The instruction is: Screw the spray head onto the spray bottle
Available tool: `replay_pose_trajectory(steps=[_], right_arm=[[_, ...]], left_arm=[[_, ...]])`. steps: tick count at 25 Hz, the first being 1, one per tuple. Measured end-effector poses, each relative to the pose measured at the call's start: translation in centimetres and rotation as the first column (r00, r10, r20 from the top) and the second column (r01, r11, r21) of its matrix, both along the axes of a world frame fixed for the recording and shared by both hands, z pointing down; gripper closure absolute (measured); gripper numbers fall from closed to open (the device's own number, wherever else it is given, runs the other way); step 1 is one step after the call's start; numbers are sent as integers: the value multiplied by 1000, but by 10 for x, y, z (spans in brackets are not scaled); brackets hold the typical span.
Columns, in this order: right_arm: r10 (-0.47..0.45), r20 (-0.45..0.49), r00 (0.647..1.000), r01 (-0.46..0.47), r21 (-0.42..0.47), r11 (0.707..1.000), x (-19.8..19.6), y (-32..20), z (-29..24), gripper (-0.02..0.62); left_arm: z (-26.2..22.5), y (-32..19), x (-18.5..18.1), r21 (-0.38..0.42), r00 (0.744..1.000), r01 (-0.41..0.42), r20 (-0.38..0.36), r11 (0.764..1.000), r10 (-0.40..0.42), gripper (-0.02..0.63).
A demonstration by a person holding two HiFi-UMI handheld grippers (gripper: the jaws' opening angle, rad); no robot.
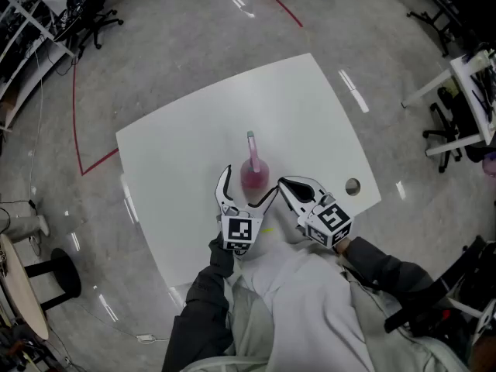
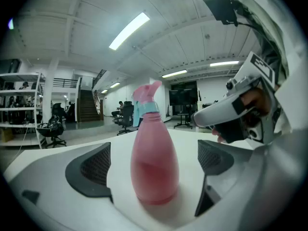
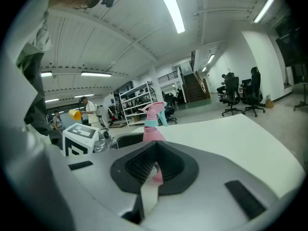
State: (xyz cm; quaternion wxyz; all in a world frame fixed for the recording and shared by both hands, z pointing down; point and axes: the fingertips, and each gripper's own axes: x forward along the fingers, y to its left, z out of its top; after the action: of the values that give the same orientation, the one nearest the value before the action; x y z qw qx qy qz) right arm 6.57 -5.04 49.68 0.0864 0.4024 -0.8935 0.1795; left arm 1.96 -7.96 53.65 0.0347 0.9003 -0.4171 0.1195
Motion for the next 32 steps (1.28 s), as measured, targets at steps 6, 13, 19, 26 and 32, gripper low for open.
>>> replay_pose_trajectory(steps=[6, 13, 19, 26, 32], right_arm=[[46, -13, 999, -46, -15, 999, 12, -7, 8, 607], [73, -18, 997, -73, -9, 997, 25, -13, 7, 607], [-46, -85, 995, 58, 145, 988, 8, -22, -19, 607], [-335, -105, 937, 351, 264, 898, -19, -10, -88, 606], [-501, 53, 864, 476, 240, 846, -20, -4, -142, 574]], left_arm=[[34, -31, 20, -2, 997, -31, 64, 1000, 31, 57], [34, -38, 40, -18, 997, -73, 15, 997, 74, 141], [37, -26, 42, -29, 990, -137, 33, 990, 137, 163], [-34, 27, 39, 75, 929, -366, -34, 928, 369, 164], [-88, 51, 25, 122, 887, -436, -107, 892, 448, 164]])
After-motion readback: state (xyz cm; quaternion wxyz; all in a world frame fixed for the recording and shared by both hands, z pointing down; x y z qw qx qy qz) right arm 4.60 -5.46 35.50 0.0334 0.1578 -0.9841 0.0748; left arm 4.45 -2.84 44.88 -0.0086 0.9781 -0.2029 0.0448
